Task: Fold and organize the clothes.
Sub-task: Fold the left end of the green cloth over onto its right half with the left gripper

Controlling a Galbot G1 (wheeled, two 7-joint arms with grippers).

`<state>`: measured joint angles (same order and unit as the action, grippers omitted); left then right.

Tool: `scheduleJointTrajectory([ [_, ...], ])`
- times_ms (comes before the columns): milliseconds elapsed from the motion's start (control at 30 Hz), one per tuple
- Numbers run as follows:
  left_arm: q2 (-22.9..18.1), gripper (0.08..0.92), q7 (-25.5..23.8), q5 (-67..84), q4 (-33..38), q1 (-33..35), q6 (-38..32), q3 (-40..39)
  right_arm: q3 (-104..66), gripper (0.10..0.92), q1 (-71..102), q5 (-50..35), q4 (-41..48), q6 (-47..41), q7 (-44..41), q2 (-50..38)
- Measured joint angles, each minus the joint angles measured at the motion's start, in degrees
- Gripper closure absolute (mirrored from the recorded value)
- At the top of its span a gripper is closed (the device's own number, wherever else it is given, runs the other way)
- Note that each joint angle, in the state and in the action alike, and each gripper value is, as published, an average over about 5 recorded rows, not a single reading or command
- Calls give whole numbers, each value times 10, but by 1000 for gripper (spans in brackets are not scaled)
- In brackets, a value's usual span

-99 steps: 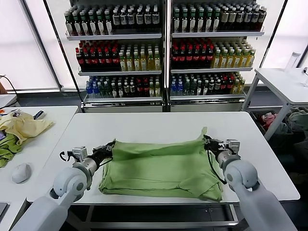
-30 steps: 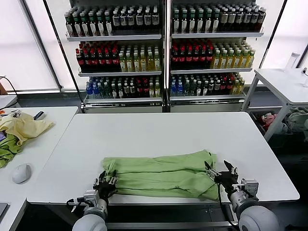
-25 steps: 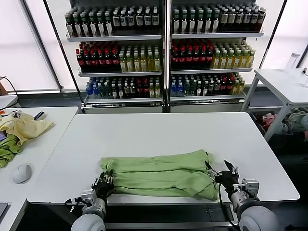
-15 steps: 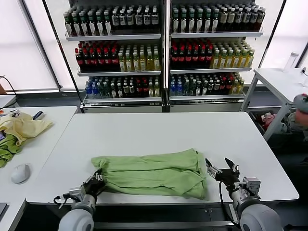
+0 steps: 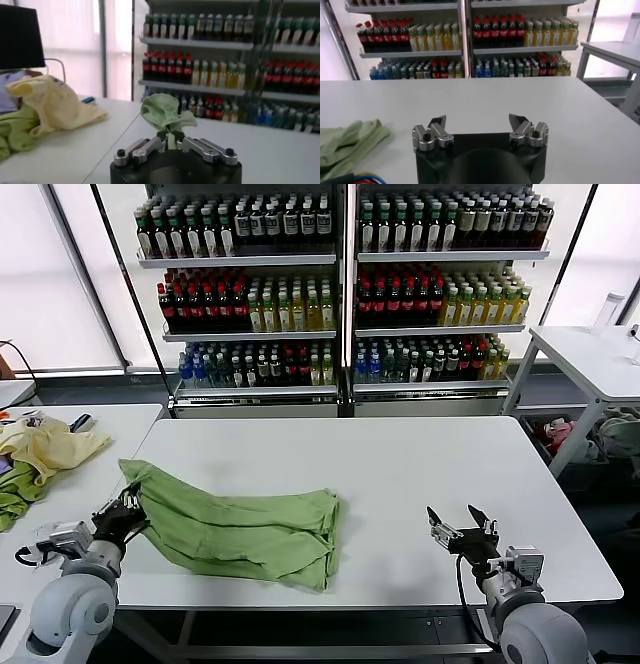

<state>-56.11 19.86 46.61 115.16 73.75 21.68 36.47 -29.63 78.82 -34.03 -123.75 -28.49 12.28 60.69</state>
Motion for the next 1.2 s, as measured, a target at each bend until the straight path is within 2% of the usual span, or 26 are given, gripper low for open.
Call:
scheduleJointTrajectory([
  [333, -53, 858, -7, 78, 58, -8, 0, -65, -1, 203, 0, 3, 0, 0, 0, 2],
  [533, -91, 858, -10, 65, 56, -27, 0, -130, -2, 203, -2, 3, 1, 0, 0, 2],
  [733, -109, 851, -21, 16, 33, -44, 3, -195, -1, 203, -3, 4, 2, -1, 0, 2],
  [833, -113, 799, -29, -10, 25, -51, 6, -223, 0, 203, -3, 5, 2, -1, 0, 3],
  [1200, -113, 482, -67, -61, 39, -55, 22, -281, 8, 203, -4, 13, 2, -2, 0, 13],
])
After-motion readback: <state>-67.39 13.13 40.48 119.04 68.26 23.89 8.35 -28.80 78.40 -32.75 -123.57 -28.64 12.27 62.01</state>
